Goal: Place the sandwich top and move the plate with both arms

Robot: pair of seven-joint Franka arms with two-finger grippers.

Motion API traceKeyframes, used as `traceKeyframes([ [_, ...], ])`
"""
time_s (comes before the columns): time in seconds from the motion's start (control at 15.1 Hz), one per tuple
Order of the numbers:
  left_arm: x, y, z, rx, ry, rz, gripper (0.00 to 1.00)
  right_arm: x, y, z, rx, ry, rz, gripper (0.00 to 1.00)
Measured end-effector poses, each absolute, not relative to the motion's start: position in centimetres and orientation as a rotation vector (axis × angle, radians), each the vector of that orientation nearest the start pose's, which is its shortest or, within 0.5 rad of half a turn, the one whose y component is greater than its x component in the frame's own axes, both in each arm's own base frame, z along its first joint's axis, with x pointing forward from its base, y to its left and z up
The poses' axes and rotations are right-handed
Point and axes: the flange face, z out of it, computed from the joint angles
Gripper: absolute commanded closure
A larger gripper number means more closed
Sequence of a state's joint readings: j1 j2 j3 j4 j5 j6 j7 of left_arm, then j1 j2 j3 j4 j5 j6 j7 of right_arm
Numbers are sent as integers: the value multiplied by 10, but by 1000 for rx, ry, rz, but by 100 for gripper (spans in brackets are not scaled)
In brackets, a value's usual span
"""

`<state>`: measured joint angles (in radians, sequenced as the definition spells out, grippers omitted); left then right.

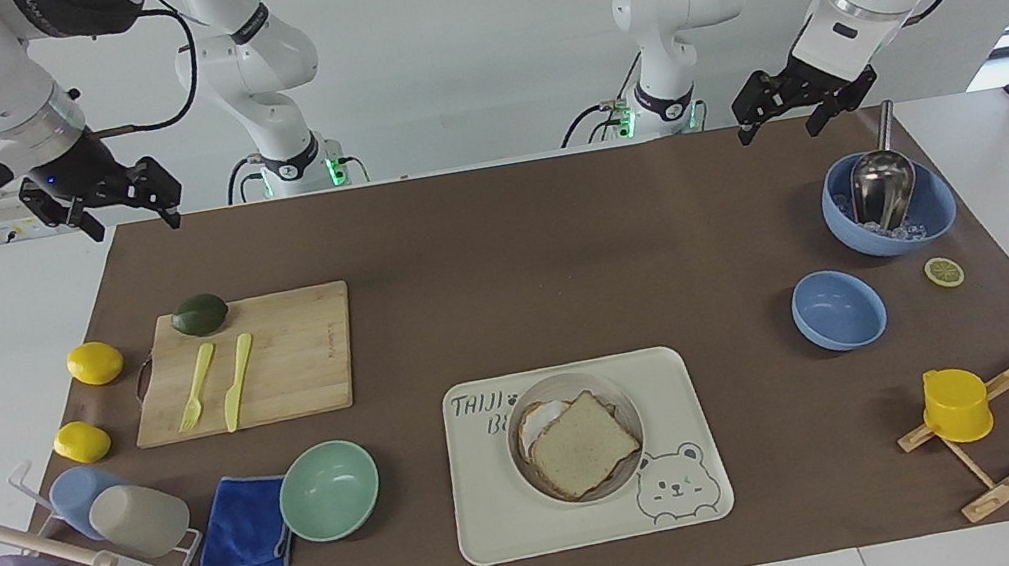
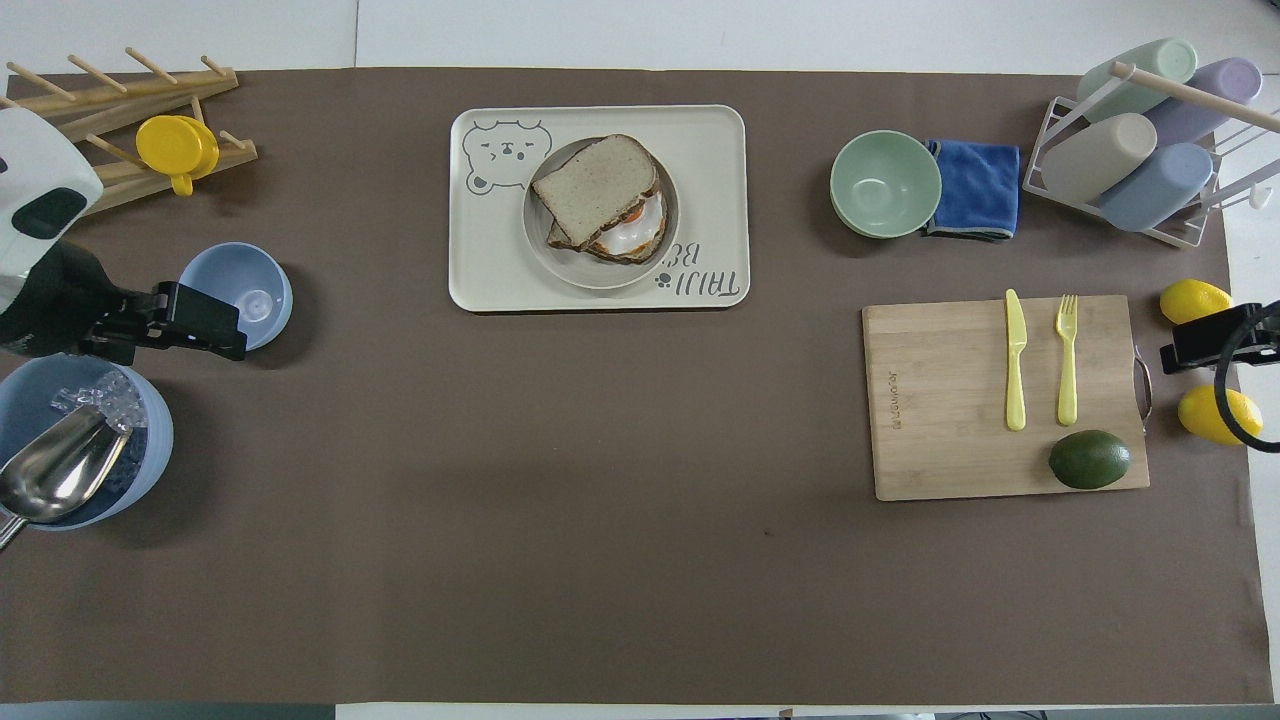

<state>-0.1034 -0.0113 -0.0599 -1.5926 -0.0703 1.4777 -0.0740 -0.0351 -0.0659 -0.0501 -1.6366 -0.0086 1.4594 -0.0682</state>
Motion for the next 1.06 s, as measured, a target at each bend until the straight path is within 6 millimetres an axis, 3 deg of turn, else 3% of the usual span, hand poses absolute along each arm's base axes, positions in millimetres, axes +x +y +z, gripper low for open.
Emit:
traceKeyframes([
  [0.33,538,-84,619,-3158,181,97,0,519,-46,620,-3133,27,175,0],
  [0.66,533,-86,634,-3158,175,97,0,519,-46,620,-3133,27,175,0],
  [1.06,533,-85,634,-3159,161,95,0,519,-46,620,-3133,27,175,0],
])
